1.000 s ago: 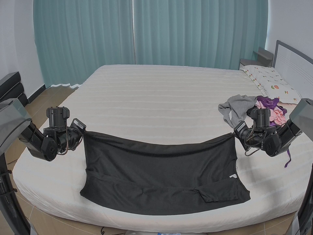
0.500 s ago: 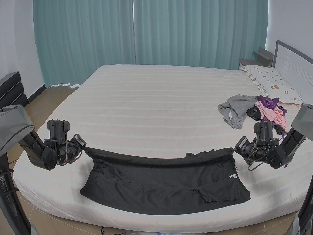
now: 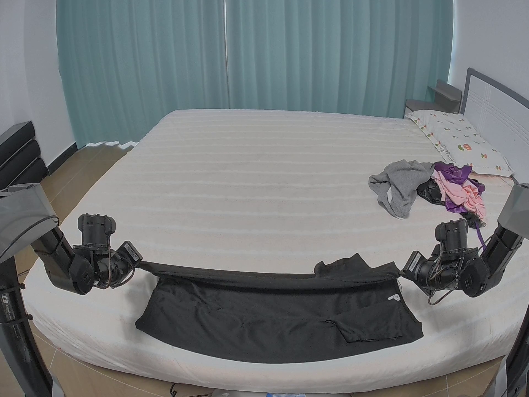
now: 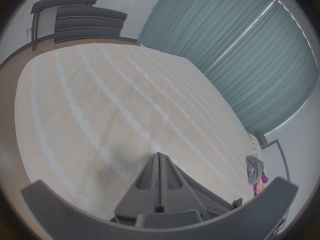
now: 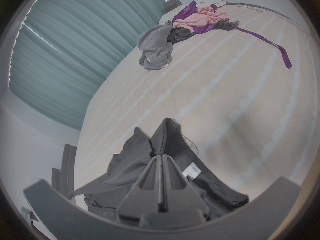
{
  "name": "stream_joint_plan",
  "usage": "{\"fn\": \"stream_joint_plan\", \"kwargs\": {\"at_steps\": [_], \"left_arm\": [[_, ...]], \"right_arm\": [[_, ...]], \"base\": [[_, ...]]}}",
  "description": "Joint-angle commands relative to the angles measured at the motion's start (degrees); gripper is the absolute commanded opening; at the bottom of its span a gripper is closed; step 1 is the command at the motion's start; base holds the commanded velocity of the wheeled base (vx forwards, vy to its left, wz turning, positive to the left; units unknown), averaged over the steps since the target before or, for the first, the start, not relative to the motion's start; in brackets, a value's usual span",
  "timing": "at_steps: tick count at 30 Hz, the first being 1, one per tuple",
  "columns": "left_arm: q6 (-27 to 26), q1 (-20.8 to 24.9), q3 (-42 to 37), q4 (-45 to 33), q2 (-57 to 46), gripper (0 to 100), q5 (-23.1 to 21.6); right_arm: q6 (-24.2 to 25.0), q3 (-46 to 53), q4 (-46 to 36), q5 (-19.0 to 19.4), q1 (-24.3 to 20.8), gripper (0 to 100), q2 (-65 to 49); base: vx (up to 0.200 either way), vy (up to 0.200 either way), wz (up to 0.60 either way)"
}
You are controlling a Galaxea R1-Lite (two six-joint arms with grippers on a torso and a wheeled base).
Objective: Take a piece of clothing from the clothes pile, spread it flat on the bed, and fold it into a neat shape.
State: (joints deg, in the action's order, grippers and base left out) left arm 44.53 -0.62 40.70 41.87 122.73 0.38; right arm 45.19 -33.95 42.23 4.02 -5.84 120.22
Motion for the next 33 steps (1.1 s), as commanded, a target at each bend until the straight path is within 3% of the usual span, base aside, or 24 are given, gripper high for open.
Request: {"fn": "stream_joint_plan", "kwargs": {"at_steps": [1, 10, 18, 19, 20, 27, 33], "left_arm": [[-0.94, -0.26, -0.27, -0.13, 2.25, 0, -0.03], [-5.86, -0.26, -2.47, -1.88, 2.86, 0, -0.38], [-6.12, -0.26, -2.38, -6.10, 2.16, 0, -3.10], [-6.12, -0.26, -2.38, -6.81, 2.25, 100, -3.10], [-6.12, -0.17, -2.21, -7.33, 2.33, 100, -3.10], [-6.04, -0.43, -1.42, -7.95, 1.19, 100, -3.19], [-5.07, -0.70, 3.24, -7.95, 0.66, 100, -4.86]], "right_arm": [[-1.77, 1.69, 0.05, 0.02, -0.05, 0, 0.63], [-6.43, 3.98, -0.04, 0.37, -0.31, 0, 2.38], [-7.75, 4.24, 0.31, 0.37, -0.49, 0, 4.67], [-8.19, 4.33, 0.22, 0.46, -0.58, 0, 4.84], [-8.45, 4.33, 0.22, 0.37, -0.66, 100, 5.20], [-8.19, 3.63, 0.49, 0.46, -0.14, 100, 3.17], [-7.40, 2.05, 0.57, 4.68, 2.50, 100, 0.10]], "base": [[0.000, 0.000, 0.00], [0.000, 0.000, 0.00], [0.000, 0.000, 0.00], [0.000, 0.000, 0.00], [0.000, 0.000, 0.00], [0.000, 0.000, 0.00], [0.000, 0.000, 0.00]]}}
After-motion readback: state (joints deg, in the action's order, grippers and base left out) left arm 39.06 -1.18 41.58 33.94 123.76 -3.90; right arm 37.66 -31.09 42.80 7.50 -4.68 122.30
